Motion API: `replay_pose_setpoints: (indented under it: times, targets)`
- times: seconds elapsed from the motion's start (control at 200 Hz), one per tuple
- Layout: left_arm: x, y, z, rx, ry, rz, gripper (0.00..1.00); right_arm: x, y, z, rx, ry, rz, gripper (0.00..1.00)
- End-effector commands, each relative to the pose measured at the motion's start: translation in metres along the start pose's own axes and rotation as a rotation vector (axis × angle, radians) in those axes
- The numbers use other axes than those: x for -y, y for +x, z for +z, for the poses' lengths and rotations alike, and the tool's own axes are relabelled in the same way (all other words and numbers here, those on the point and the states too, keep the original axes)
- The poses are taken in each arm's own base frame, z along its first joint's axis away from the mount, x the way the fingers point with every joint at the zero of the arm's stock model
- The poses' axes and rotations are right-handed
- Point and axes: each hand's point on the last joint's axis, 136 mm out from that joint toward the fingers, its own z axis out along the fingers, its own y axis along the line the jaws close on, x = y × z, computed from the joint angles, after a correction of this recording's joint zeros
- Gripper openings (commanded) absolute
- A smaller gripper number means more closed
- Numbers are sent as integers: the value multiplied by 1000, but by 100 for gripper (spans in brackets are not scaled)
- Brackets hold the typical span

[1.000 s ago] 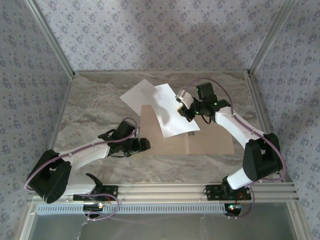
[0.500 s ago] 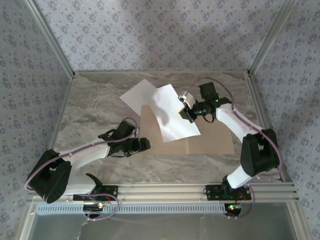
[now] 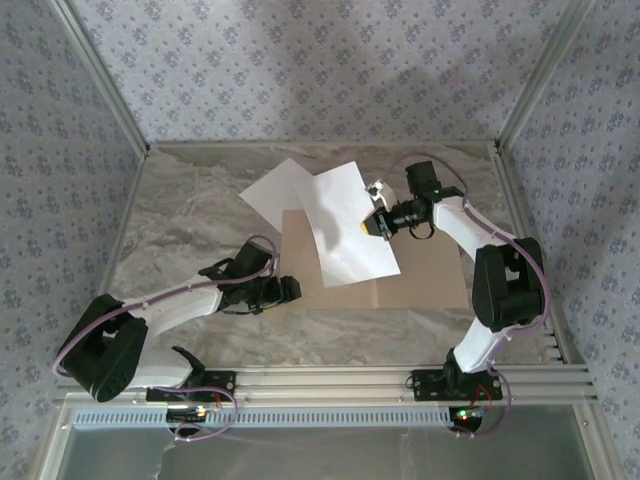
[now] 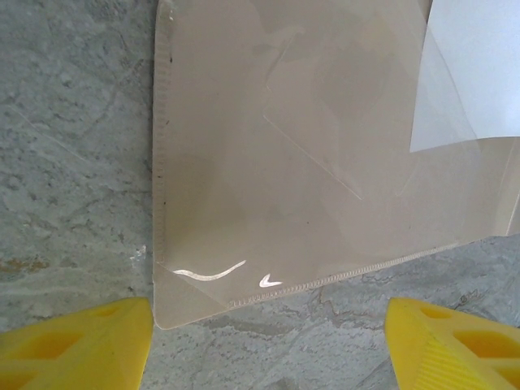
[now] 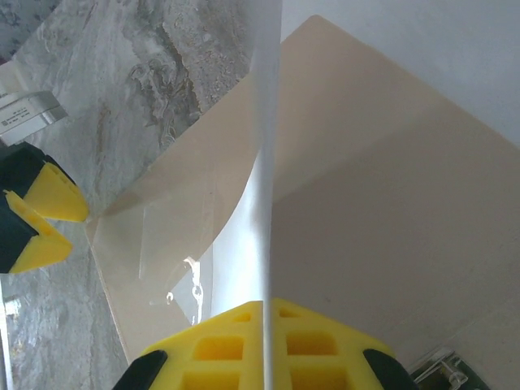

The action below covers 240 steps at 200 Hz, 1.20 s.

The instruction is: Put the files into the folder

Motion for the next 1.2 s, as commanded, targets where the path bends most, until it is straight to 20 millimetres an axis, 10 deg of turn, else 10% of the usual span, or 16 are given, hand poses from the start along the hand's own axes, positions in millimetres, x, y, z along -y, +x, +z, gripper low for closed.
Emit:
replay_pose_setpoints:
  times: [0.0, 1.194]
  targets:
    - [11, -7, -4, 8, 32, 1, 75, -5, -6, 0, 15, -61, 53, 0]
    - [10, -9, -5, 19, 33, -13, 75, 14, 23, 35, -15, -130, 280, 0]
